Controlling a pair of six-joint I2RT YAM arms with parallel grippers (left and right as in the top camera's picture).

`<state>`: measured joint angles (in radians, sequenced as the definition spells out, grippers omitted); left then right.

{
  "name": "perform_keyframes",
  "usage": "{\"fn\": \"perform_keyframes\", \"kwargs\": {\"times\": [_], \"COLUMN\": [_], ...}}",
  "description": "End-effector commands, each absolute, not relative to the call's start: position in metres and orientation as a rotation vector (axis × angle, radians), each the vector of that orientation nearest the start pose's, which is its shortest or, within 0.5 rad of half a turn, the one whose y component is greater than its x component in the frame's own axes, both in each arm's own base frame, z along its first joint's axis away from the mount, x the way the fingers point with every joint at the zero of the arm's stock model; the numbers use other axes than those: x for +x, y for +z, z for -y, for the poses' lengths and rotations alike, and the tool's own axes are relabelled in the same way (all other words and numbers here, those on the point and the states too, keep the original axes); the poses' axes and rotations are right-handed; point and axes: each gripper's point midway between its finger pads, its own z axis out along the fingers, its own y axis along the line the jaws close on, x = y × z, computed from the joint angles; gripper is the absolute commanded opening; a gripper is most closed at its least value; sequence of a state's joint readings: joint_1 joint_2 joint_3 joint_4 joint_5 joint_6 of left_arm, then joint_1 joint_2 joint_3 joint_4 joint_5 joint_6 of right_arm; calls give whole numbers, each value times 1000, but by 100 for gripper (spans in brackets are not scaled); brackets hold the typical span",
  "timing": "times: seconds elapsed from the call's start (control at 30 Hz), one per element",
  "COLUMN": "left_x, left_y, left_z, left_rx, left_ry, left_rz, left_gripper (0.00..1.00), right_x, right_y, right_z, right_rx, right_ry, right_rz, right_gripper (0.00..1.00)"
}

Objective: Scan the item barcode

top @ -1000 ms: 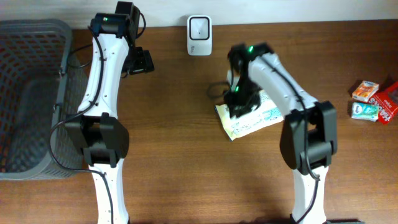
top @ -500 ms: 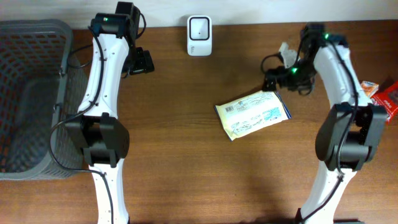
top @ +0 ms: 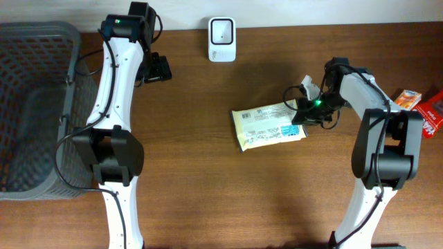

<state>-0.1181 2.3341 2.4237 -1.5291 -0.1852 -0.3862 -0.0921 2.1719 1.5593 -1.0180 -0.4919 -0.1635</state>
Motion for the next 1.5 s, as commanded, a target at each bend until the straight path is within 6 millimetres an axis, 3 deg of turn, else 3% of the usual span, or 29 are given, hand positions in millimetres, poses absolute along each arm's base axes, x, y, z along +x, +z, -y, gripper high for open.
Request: {"fn": "perform_keyframes", "kwargs": {"times": [0.0,0.1,0.2,0.27,0.37,0.43,0.5,0.53,0.57,0.67,0.7,0.73,0.83,0.87,0.93,0.97,1.03,1.07,1.13,1.27,1.33,1.37,1.47], "left_x": [474,474,474,474,474,474,474,474,474,474,474,474,474,474,474,474,474,474,474,474,474,474,474], "left_y": [148,148,148,148,148,148,148,148,148,148,148,148,148,148,148,148,148,148,148,148,148,148,148], "left_z": [23,23,23,23,23,23,23,23,23,23,23,23,23,23,23,23,23,23,23,23,23,23,23], "left_rx": [-416,-416,-414,-414,-414,-414,-414,-414,-414,-414,-414,-414,-414,-414,-414,-414,-414,-414,-414,-414,-414,-414,-414], "left_ry": [234,234,234,234,234,234,234,234,234,234,234,234,234,234,234,234,234,234,234,234,234,234,234], "left_rz": [-2920,-2920,-2920,-2920,-2920,-2920,-2920,-2920,-2920,-2920,-2920,-2920,-2920,-2920,-2920,-2920,-2920,-2920,-2920,-2920,-2920,-2920,-2920], "left_gripper": [99,99,99,99,99,99,99,99,99,99,99,99,99,99,99,99,99,99,99,99,99,99,99], "right_x": [417,437,448,445,437,436,440,441,443,445,442,439,427,424,419,416,418,424,429,435,425,419,421], "right_y": [56,119,192,219,229,225,210,198,179,152,134,125,113,114,118,121,132,142,143,117,94,78,51], "right_z": [-47,-34,7,24,40,33,6,-14,-47,-99,-135,-158,-231,-247,-271,-276,-268,-251,-225,-149,-131,-134,-173], "right_rx": [-26,-49,226,254,390,391,322,280,182,23,-86,-148,-288,-295,-323,-331,-297,-234,-109,530,844,951,893], "right_ry": [812,660,285,94,-160,-253,-296,-284,-254,-236,-219,-182,21,69,138,196,257,314,388,354,326,366,620], "right_rz": [-2963,-2883,-2801,-2742,-2703,-2701,-2718,-2739,-2780,-2816,-2833,-2840,-2828,-2814,-2792,-2805,-2825,-2854,-2905,-2992,-3000,-3006,-3001], "right_gripper": [4,4,4,4,4,4,4,4,4,4,4,4,4,4,51,64,77,99,99,99,99,99,99]}}
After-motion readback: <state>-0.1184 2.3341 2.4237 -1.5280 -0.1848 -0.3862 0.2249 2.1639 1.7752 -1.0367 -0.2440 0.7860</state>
